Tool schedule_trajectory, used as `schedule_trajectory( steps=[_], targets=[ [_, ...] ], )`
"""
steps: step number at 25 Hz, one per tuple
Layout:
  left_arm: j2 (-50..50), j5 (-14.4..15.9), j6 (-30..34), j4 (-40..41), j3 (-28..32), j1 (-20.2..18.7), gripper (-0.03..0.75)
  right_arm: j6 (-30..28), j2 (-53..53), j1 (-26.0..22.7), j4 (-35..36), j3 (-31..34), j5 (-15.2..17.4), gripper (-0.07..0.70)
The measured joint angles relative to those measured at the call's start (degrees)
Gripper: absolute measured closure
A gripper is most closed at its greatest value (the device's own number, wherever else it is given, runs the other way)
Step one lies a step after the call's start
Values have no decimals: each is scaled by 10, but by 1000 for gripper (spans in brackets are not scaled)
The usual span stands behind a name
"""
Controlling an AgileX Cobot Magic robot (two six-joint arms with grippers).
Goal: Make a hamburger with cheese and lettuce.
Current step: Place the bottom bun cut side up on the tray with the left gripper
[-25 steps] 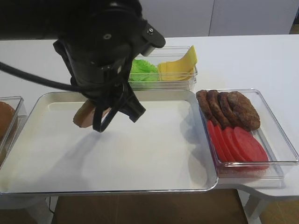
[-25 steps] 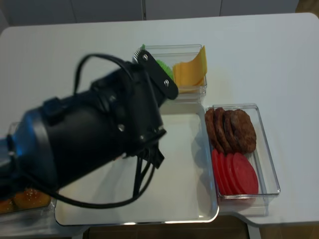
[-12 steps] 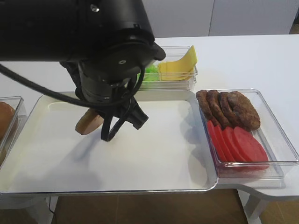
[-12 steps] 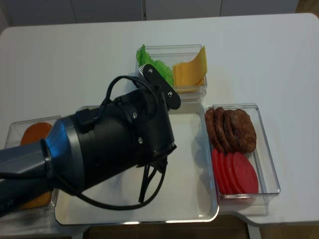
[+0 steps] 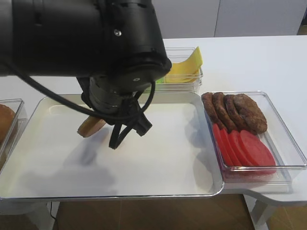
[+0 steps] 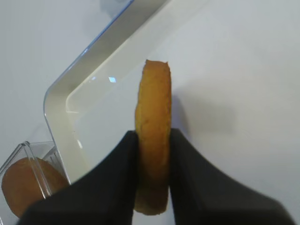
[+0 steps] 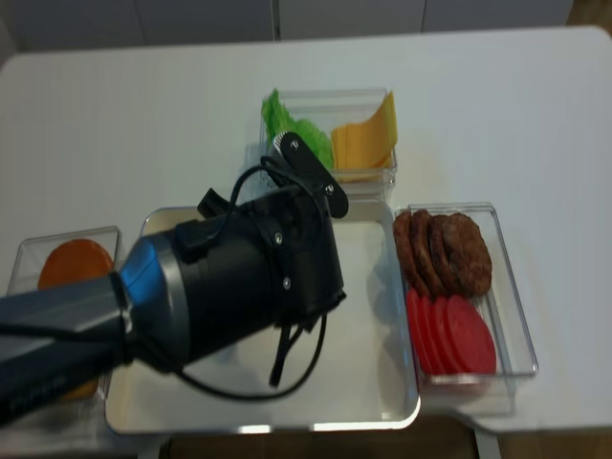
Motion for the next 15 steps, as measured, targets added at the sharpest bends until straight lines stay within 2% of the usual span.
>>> schedule_trajectory(
  steps=[8,15],
  targets=[
    [12,0,-1,-21,0,0,580,0,0,0,0,0,0,153],
    [15,-3,-10,-15,36,0,582,0,0,0,0,0,0,153]
  ],
)
